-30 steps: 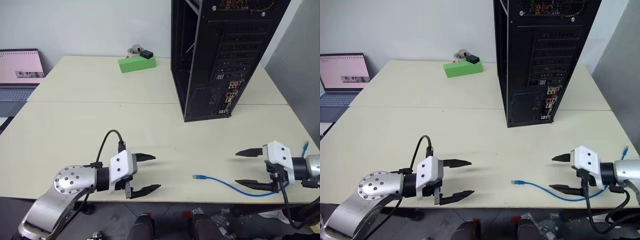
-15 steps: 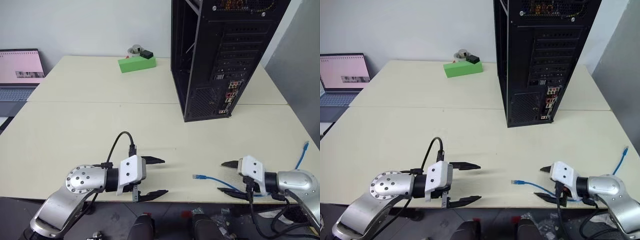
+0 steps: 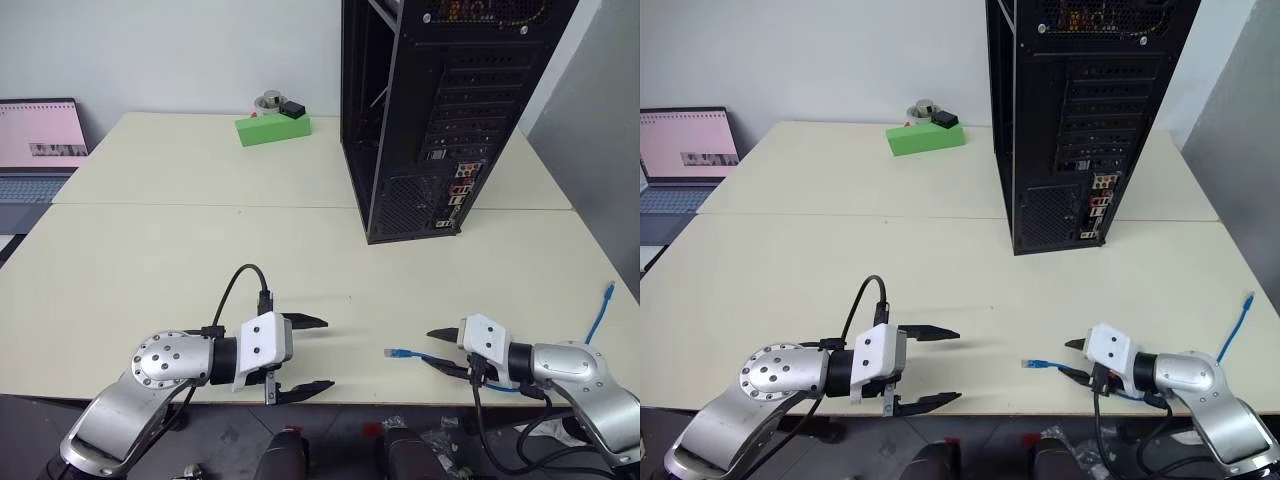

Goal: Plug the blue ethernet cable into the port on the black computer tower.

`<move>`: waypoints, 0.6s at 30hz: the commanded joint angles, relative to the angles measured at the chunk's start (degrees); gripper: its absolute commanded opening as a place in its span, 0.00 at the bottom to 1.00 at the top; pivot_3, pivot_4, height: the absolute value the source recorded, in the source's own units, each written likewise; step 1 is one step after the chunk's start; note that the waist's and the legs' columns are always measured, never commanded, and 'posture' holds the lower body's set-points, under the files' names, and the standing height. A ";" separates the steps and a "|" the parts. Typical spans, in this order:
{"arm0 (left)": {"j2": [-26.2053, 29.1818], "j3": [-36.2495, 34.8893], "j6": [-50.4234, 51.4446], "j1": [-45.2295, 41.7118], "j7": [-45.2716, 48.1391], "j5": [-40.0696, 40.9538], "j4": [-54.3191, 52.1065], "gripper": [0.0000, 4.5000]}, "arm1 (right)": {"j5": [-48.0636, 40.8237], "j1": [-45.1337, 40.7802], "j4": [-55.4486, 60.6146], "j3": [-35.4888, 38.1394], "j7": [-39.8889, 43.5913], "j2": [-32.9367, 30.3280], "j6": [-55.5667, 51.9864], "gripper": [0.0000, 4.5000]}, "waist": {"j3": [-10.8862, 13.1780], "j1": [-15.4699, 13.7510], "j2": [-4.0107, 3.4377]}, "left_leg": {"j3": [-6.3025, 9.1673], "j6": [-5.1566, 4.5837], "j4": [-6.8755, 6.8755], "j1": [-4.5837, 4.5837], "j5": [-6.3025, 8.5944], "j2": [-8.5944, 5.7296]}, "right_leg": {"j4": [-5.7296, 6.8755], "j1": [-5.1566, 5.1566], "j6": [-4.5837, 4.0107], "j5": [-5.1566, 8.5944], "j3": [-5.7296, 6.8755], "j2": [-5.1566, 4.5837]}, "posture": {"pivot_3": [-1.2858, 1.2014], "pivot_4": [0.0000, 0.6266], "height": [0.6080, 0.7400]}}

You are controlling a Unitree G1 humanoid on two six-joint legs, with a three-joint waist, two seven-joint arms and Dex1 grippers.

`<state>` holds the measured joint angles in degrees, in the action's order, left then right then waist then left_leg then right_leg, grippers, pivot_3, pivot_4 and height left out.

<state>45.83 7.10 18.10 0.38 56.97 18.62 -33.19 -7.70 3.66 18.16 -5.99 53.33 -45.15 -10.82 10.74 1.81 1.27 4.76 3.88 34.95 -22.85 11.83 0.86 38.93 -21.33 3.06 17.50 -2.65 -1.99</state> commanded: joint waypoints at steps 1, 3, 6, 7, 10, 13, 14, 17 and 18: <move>0.49 -0.75 -0.95 -0.01 0.12 -0.29 -0.09 1.00 | 3.77 -0.24 -1.93 -0.76 -0.47 -1.60 2.49 0.25 | 0.00 0.00 0.00 | 0.00 0.00 0.00 0.00 0.00 0.00 | 0.00 0.00 0.00 0.00 0.00 0.00 | 0.52 0.24 1.00; 0.32 -0.72 -0.83 -0.09 -0.16 -0.48 0.23 1.00 | 4.51 -0.46 -2.15 -1.14 -0.26 -1.98 3.78 0.15 | 0.00 -0.01 0.00 | 0.00 0.00 0.00 0.00 0.00 0.00 | 0.00 0.01 0.00 0.00 0.00 0.00 | 0.52 0.24 1.00; 0.09 -0.46 -0.57 -0.47 -0.48 -0.97 0.84 1.00 | 4.79 -0.91 -2.12 -1.28 -0.28 -1.94 4.61 0.01 | -0.01 -0.01 0.00 | 0.00 0.00 0.00 0.00 0.00 0.00 | 0.00 0.01 0.00 0.00 0.00 0.00 | 0.52 0.24 1.00; 0.03 -0.29 -0.51 -0.69 -0.69 -1.40 1.18 1.00 | 4.76 -1.21 -1.99 -1.29 -0.27 -1.81 4.56 0.01 | -0.01 -0.01 0.00 | 0.00 0.00 0.01 0.00 0.00 0.00 | 0.00 0.01 0.00 0.00 0.00 0.00 | 0.52 0.24 1.00; -0.71 0.18 -0.51 -1.99 -1.53 -2.58 3.20 1.00 | 3.68 -3.04 -0.52 -1.44 -0.01 -1.10 3.25 0.01 | -0.01 0.01 0.00 | 0.01 0.00 0.01 0.01 0.00 0.00 | 0.01 0.01 -0.01 0.00 0.01 0.00 | 0.52 0.24 1.00; -2.32 0.25 0.22 -3.92 -2.54 -2.37 4.84 1.00 | 2.32 -5.68 1.48 -1.93 0.25 -0.01 0.53 0.01 | 0.00 0.00 0.01 | 0.01 0.00 0.01 0.00 0.00 -0.01 | 0.01 0.00 -0.01 0.00 0.01 0.00 | 0.52 0.24 1.00; -3.03 0.44 0.43 -4.76 -3.03 -2.59 5.51 1.00 | 2.04 -6.89 2.04 -2.27 0.18 0.56 -0.65 0.01 | 0.00 0.01 0.00 | 0.01 0.00 0.01 -0.02 0.00 -0.01 | 0.02 -0.02 -0.01 -0.01 0.02 0.00 | 0.52 0.24 1.00; -4.64 1.10 0.23 -6.59 -3.79 -3.51 7.79 1.00 | 1.63 -10.18 3.14 -3.41 0.03 2.46 -3.46 0.01 | 0.00 0.05 0.01 | 0.02 0.00 0.01 -0.01 0.00 -0.01 | 0.04 -0.02 -0.01 -0.01 0.01 0.00 | 0.52 0.24 1.00; -5.12 1.26 -0.06 -7.10 -3.83 -3.69 8.57 1.00 | 1.70 -11.27 3.30 -4.00 0.09 3.03 -4.09 0.01 | 0.00 0.05 0.00 | 0.02 0.00 0.01 -0.01 0.00 -0.01 | 0.04 -0.02 -0.01 -0.01 0.02 0.01 | 0.52 0.24 1.00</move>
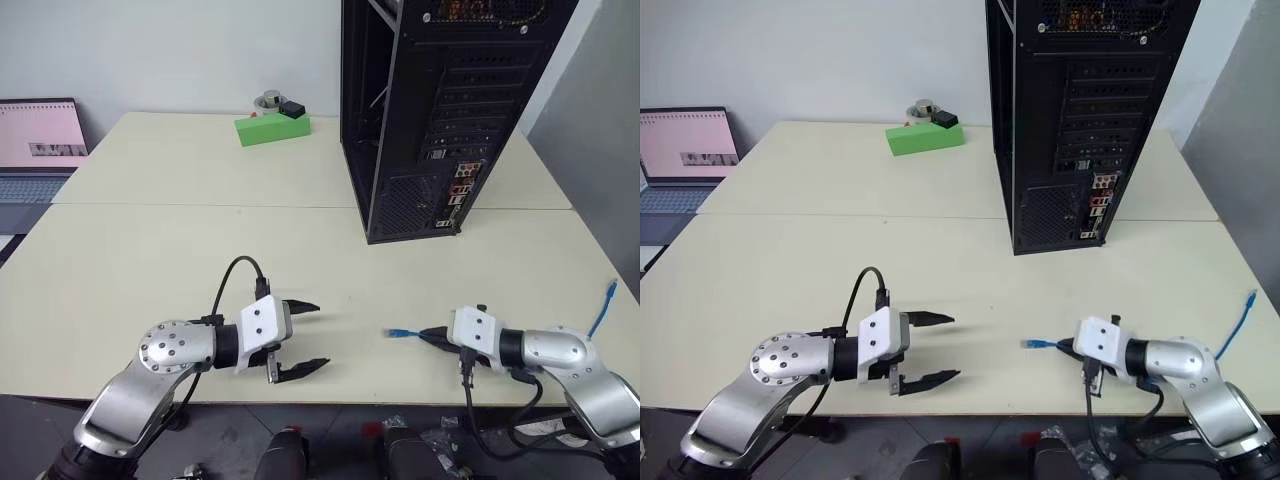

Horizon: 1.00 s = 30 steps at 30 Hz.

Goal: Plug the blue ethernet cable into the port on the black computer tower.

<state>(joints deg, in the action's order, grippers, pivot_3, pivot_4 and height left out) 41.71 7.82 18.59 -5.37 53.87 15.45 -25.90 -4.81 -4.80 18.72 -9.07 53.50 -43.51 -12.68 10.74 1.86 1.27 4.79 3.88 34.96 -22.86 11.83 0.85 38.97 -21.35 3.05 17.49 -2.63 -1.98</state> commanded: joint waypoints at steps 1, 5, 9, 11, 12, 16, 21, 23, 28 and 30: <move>-1.38 0.67 -0.79 -1.76 -0.77 -0.66 1.90 1.00 | -1.15 -3.67 2.83 -1.41 -0.03 1.82 -2.70 0.01 | 0.00 0.00 0.00 | 0.00 0.00 0.00 0.00 0.00 0.00 | 0.00 0.00 0.00 0.00 0.00 0.00 | 0.52 0.24 1.00; -3.11 1.52 -0.82 -4.25 -0.21 -0.23 4.98 1.00 | -1.89 -8.09 2.37 -3.62 0.35 4.41 -5.06 0.01 | 0.00 -0.05 0.00 | 0.03 0.00 0.00 -0.04 0.00 -0.02 | 0.00 -0.01 0.00 -0.01 0.03 -0.01 | 0.52 0.24 1.00; -4.07 3.25 -2.43 -6.34 1.02 -1.50 8.45 1.00 | -1.81 -11.06 1.73 -5.53 1.46 5.73 -5.52 0.01 | 0.00 -0.03 0.00 | 0.05 0.00 0.00 -0.03 0.00 -0.02 | 0.01 -0.01 0.00 -0.01 0.05 -0.01 | 0.52 0.24 1.00; -4.71 4.04 -3.14 -7.55 1.56 -2.05 10.27 1.00 | -1.82 -11.95 1.38 -6.22 1.76 6.20 -5.49 0.01 | 0.00 -0.05 0.00 | 0.05 0.00 0.00 -0.03 0.00 -0.03 | 0.01 -0.01 0.00 -0.01 0.05 -0.02 | 0.52 0.24 1.00; -4.93 4.43 -3.71 -8.07 1.82 -2.42 11.08 1.00 | -1.74 -12.26 1.21 -6.48 1.90 6.36 -5.40 0.01 | 0.00 -0.05 0.00 | 0.07 0.00 0.00 -0.04 0.00 -0.03 | 0.01 -0.01 0.00 -0.01 0.07 -0.02 | 0.52 0.24 1.00; -5.76 5.22 -4.29 -9.51 2.94 -2.49 13.05 0.91 | -1.31 -13.05 0.77 -7.33 2.23 6.65 -5.08 0.00 | 0.00 -0.05 0.00 | 0.07 0.00 0.00 -0.05 0.00 -0.03 | 0.02 -0.02 0.00 -0.01 0.08 -0.02 | 0.52 0.24 1.00; -6.69 5.58 -4.83 -11.25 3.56 -2.71 14.72 0.69 | -0.78 -13.63 0.17 -8.12 2.13 6.85 -4.62 0.00 | 0.00 -0.01 0.00 | 0.09 0.00 0.01 -0.04 0.00 -0.03 | 0.05 -0.03 -0.01 -0.01 0.09 -0.02 | 0.52 0.24 1.00; -6.66 5.60 -4.88 -11.44 3.85 -2.80 14.94 0.59 | -0.25 -13.65 -0.12 -8.44 2.07 6.66 -4.15 0.00 | 0.00 -0.01 0.00 | 0.09 0.00 0.01 -0.04 0.00 -0.04 | 0.05 -0.02 -0.01 -0.01 0.08 -0.02 | 0.52 0.24 1.00; -6.67 5.62 -5.00 -11.56 4.21 -3.17 15.19 0.36 | 0.00 -13.68 -0.29 -8.66 1.95 6.64 -4.01 0.00 | 0.00 0.00 0.00 | 0.10 0.00 0.01 -0.05 0.00 -0.04 | 0.05 -0.03 -0.01 -0.01 0.09 -0.01 | 0.52 0.24 1.00; -6.83 5.65 -4.99 -11.70 4.29 -3.34 15.29 0.25 | 0.11 -13.87 -0.41 -8.90 1.90 6.71 -3.98 0.00 | 0.00 -0.01 0.00 | 0.10 0.00 0.01 -0.05 0.00 -0.04 | 0.05 -0.03 -0.01 -0.01 0.09 -0.02 | 0.52 0.24 1.00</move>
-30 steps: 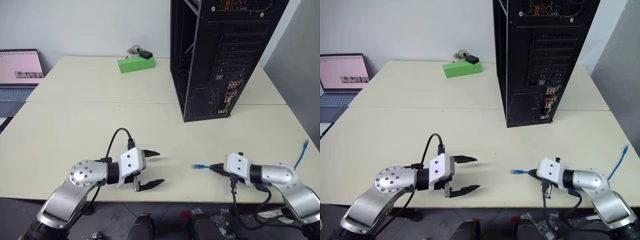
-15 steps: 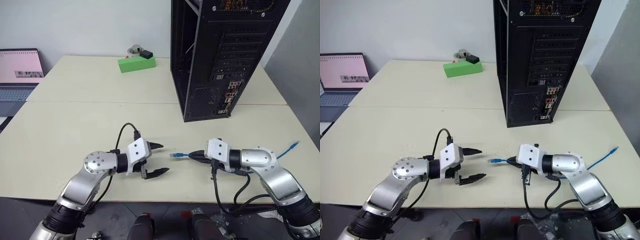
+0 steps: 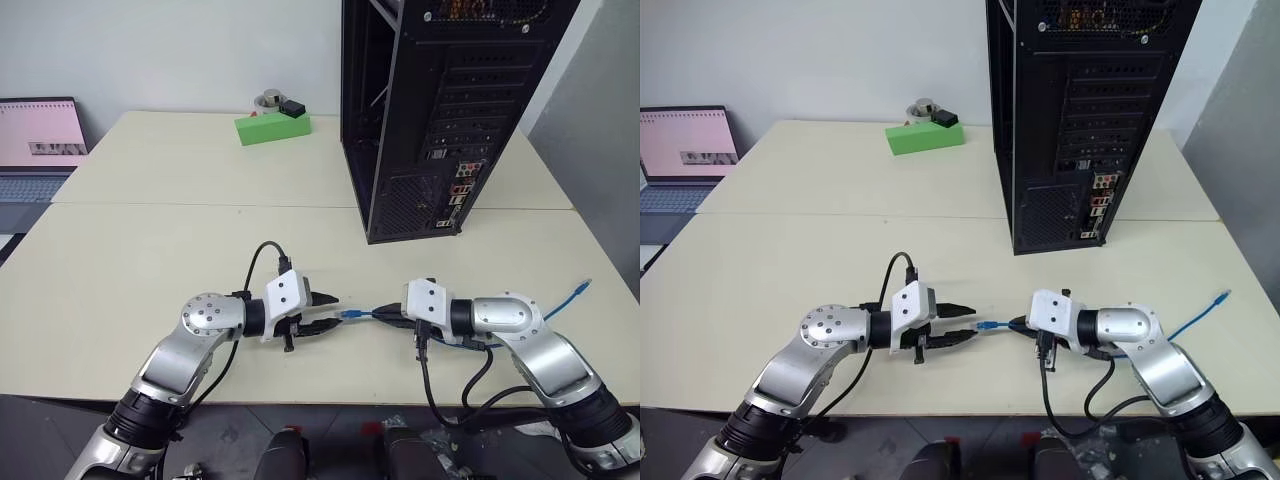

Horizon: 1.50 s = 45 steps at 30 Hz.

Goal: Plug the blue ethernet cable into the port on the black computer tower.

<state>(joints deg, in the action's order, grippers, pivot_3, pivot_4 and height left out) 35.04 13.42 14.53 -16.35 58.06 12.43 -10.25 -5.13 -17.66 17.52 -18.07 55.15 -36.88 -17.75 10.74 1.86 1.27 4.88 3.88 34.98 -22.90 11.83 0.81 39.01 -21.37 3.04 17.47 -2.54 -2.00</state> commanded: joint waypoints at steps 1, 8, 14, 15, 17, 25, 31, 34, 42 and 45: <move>-0.23 0.07 -0.94 -0.78 0.13 -0.39 -0.31 0.21 | 0.48 -1.11 0.71 0.00 0.24 0.11 1.12 0.00 | 0.00 0.00 0.00 | 0.00 0.00 0.00 0.00 0.00 0.00 | 0.00 0.00 0.00 0.00 0.00 0.00 | 0.52 0.24 1.00; -0.61 0.21 -1.37 -0.59 -0.15 -1.06 -0.12 0.04 | 0.84 -1.89 -0.10 -0.41 0.54 0.49 1.57 0.00 | 0.00 -0.02 0.00 | 0.01 0.00 0.00 0.00 0.00 0.00 | 0.00 0.00 0.00 0.00 0.01 0.00 | 0.52 0.24 1.00; -0.57 0.21 -2.27 0.12 -0.29 -1.88 -0.03 0.04 | -0.03 -1.90 0.20 -0.18 0.89 1.05 0.07 0.00 | 0.00 0.00 0.00 | 0.01 0.00 0.00 0.00 0.00 0.00 | 0.00 0.00 0.00 0.00 0.01 0.00 | 0.52 0.24 1.00; -0.57 0.17 -2.51 0.23 -0.31 -1.96 0.05 0.04 | -0.44 -1.89 0.38 -0.12 1.49 0.75 -0.48 0.00 | 0.00 0.00 0.00 | 0.01 0.00 0.00 0.00 0.00 0.00 | 0.00 0.00 0.00 0.00 0.01 0.00 | 0.52 0.24 1.00; -0.69 0.03 -4.54 0.48 -0.39 -2.45 0.64 0.04 | -1.78 -1.86 0.84 0.64 3.73 -0.84 -1.32 0.10 | 0.00 -0.02 0.00 | 0.01 0.00 0.00 0.00 0.00 0.00 | 0.00 0.00 0.00 0.00 0.01 0.00 | 0.52 0.24 1.00; -0.34 0.09 -20.12 1.50 -0.45 -6.64 4.73 0.04 | -7.45 -1.62 0.59 6.73 7.77 -6.32 -5.98 0.49 | 0.00 -0.07 0.00 | 0.01 0.00 0.00 0.00 0.00 -0.01 | -0.01 0.01 0.00 0.00 0.01 -0.01 | 0.52 0.24 1.00; -1.25 -1.23 -44.45 -1.31 -9.84 -16.65 14.57 0.04 | -17.54 -1.36 4.11 13.06 3.32 -2.62 -17.66 0.82 | 0.00 -0.04 0.00 | 0.01 0.00 0.00 0.00 0.00 0.00 | 0.00 0.00 -0.01 -0.01 0.00 -0.01 | 0.52 0.24 1.00; -0.21 -1.79 -60.61 -3.19 -16.47 -24.64 19.26 0.04 | -23.34 -1.43 6.55 15.11 0.79 0.33 -23.74 0.92 | 0.00 -0.13 0.00 | 0.02 0.00 0.00 -0.02 0.00 -0.03 | -0.01 0.00 -0.01 -0.01 0.01 -0.04 | 0.52 0.24 1.00; -0.92 -1.94 -76.79 -5.49 -26.46 -31.97 24.21 0.04 | -30.35 -2.92 7.32 15.51 -5.45 6.53 -32.41 0.92 | -0.01 -0.16 -0.02 | 0.01 0.00 0.00 -0.02 0.00 -0.07 | -0.01 0.01 0.03 -0.03 0.01 -0.08 | 0.52 0.24 1.00; -0.90 -2.04 -77.93 -5.82 -28.50 -32.90 24.25 0.04 | -32.82 -3.61 7.14 15.72 -5.64 7.08 -34.41 0.92 | -0.01 -0.11 -0.02 | 0.03 0.00 0.00 -0.02 0.00 -0.06 | 0.01 -0.01 0.03 -0.03 0.04 -0.07 | 0.52 0.24 1.00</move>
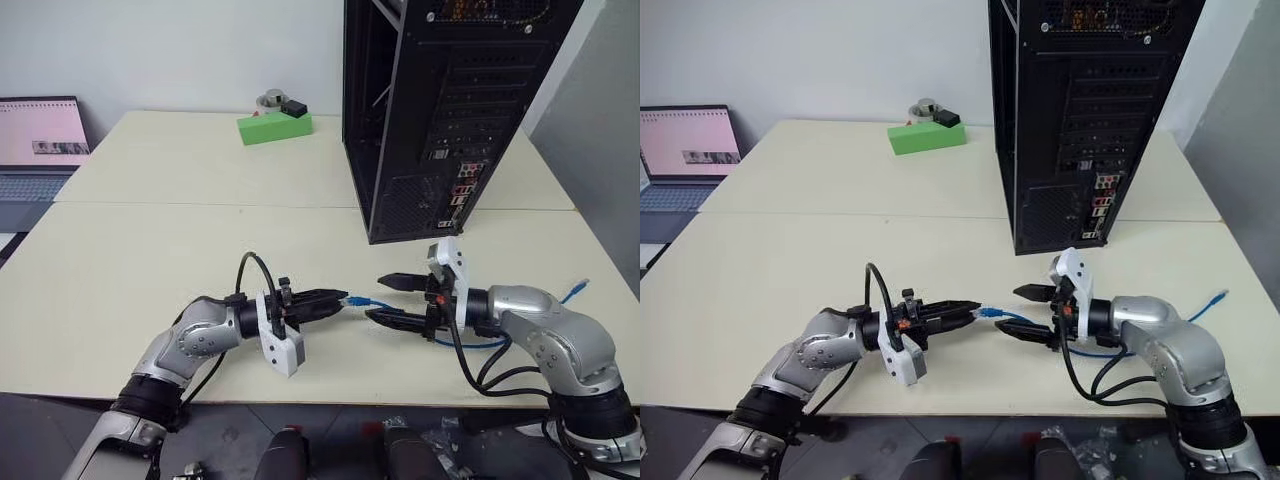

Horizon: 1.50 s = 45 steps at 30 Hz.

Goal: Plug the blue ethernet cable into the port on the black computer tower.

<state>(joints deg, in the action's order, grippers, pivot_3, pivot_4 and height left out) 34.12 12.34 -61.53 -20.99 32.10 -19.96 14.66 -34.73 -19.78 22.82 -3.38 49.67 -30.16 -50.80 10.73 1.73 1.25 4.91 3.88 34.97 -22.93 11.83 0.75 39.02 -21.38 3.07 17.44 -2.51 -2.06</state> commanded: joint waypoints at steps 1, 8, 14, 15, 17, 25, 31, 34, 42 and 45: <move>0.12 -0.93 -1.99 -1.25 -3.04 -0.80 -0.70 0.04 | -3.88 -1.71 1.77 1.13 -0.05 0.26 -1.84 0.92 | 0.00 0.03 0.00 | 0.00 0.00 0.00 0.00 0.00 0.00 | 0.00 0.00 0.00 0.00 -0.01 0.00 | 0.52 0.24 1.00; 0.64 -0.92 -2.35 -1.42 -5.70 -1.66 -1.44 0.04 | -8.11 -3.14 0.46 2.40 -0.21 -0.03 -4.57 0.92 | 0.00 0.05 0.00 | 0.00 0.00 0.00 0.00 0.00 0.00 | 0.00 0.01 0.01 0.00 0.01 0.00 | 0.52 0.24 1.00; 0.71 -0.33 -2.34 -0.62 -6.75 -2.19 -2.50 0.04 | -10.99 -4.39 -0.32 3.10 -0.80 0.32 -6.43 0.85 | 0.00 0.08 0.00 | 0.00 0.00 0.00 0.00 0.00 0.00 | 0.02 0.00 0.01 0.00 0.01 0.00 | 0.52 0.24 1.00; 0.68 -0.31 -2.33 -0.55 -6.92 -2.28 -2.63 0.04 | -11.21 -4.51 -0.39 3.02 -0.88 0.16 -6.56 0.85 | 0.00 0.07 0.00 | 0.00 0.00 0.00 0.00 0.00 0.00 | 0.01 0.00 0.01 0.00 0.01 0.00 | 0.52 0.24 1.00; 0.68 -0.31 -2.35 -0.48 -7.17 -2.39 -2.74 0.04 | -11.47 -4.65 -0.50 2.82 -1.01 -0.12 -6.78 0.85 | 0.00 0.08 0.00 | 0.00 0.00 0.00 0.00 0.00 0.00 | 0.01 0.00 0.01 0.00 0.01 0.00 | 0.52 0.24 1.00; 0.66 -0.12 -2.29 -0.20 -8.04 -2.85 -3.22 0.04 | -11.03 -4.91 -1.07 2.08 -0.81 -0.48 -6.50 0.85 | 0.00 0.08 0.00 | 0.00 0.00 0.00 0.00 0.00 0.00 | 0.01 0.00 0.01 0.00 0.01 0.00 | 0.52 0.24 1.00; 0.79 0.00 -2.47 0.03 -8.51 -3.14 -3.47 0.04 | -10.91 -4.77 -1.39 1.58 -0.66 -0.11 -5.85 0.85 | 0.00 0.07 0.00 | 0.01 0.00 0.00 0.00 0.00 0.00 | 0.01 0.00 0.01 0.00 0.01 0.00 | 0.52 0.24 1.00; 0.85 -0.02 -2.53 0.05 -8.76 -3.40 -3.53 0.04 | -11.32 -4.64 -1.53 1.85 -0.99 0.31 -6.06 0.85 | 0.00 0.08 0.00 | 0.00 0.00 0.00 0.00 0.00 0.00 | 0.01 0.00 0.01 0.00 0.01 0.00 | 0.52 0.24 1.00; 0.90 -0.15 -2.80 0.01 -9.09 -3.86 -3.45 0.04 | -12.11 -4.52 -1.84 2.12 -1.00 0.53 -6.54 0.85 | 0.00 0.08 0.00 | 0.00 0.00 0.00 0.00 0.00 0.00 | 0.01 0.00 0.01 0.00 0.01 0.00 | 0.52 0.24 1.00; 0.96 -0.29 -2.98 0.02 -9.26 -4.08 -3.41 0.04 | -10.99 -4.39 -1.92 1.67 -1.11 0.53 -4.77 0.85 | 0.00 0.08 0.00 | 0.00 0.00 0.00 0.00 0.00 0.00 | 0.01 0.00 0.01 0.00 0.01 0.00 | 0.52 0.24 1.00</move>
<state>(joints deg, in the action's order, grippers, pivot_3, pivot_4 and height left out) 34.57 12.15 -63.37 -20.84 24.16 -23.98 13.28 -45.62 -23.63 20.02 -2.31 48.46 -29.81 -57.62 10.72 1.81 1.25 4.91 3.88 34.97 -22.93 11.83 0.75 39.03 -21.38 3.08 17.44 -2.49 -2.06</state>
